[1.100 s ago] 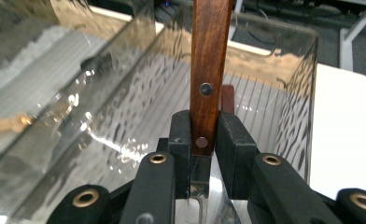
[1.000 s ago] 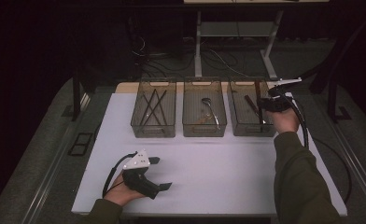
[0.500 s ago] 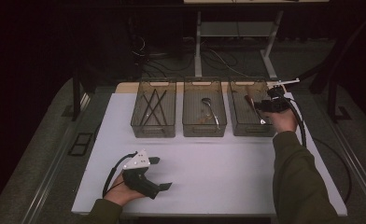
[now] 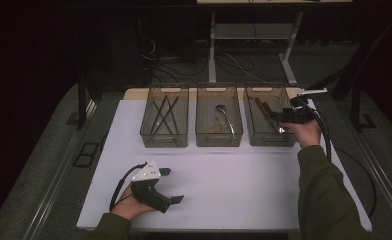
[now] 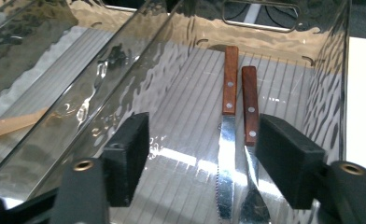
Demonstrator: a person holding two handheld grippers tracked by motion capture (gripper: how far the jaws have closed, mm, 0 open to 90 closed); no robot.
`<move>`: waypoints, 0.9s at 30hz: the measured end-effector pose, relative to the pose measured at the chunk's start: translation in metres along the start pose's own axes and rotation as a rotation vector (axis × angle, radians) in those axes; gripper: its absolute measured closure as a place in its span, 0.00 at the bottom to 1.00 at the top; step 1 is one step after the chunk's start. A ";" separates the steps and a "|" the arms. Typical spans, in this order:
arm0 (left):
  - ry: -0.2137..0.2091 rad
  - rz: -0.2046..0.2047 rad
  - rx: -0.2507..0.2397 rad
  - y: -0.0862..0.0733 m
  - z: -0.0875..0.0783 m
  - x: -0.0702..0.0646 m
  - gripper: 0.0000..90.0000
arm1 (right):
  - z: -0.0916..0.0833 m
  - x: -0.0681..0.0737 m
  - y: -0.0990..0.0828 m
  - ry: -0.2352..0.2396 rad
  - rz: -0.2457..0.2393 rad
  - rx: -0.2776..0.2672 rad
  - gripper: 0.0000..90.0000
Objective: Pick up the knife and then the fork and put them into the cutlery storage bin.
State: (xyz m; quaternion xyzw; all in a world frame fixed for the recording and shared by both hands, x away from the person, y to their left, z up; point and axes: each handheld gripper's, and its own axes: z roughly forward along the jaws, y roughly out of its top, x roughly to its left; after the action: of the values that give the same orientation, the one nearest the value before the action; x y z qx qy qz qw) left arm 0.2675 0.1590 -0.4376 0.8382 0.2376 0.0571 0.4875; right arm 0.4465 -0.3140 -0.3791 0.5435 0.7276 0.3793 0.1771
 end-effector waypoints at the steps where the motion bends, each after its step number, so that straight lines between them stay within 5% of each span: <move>1: 0.000 0.002 0.001 0.000 0.000 0.000 0.00 | -0.001 0.001 -0.001 0.003 -0.005 -0.008 0.36; 8: 0.002 -0.004 0.002 0.000 -0.001 0.002 0.00 | -0.013 0.010 -0.013 0.065 -0.031 -0.058 0.22; 27: 0.017 -0.015 0.000 -0.001 -0.003 0.007 0.00 | -0.049 0.044 -0.055 0.161 -0.121 -0.121 0.19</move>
State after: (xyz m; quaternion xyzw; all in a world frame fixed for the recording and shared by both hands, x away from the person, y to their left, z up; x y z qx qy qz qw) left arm 0.2723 0.1646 -0.4379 0.8359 0.2482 0.0606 0.4858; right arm 0.3623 -0.2979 -0.3812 0.4547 0.7466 0.4538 0.1730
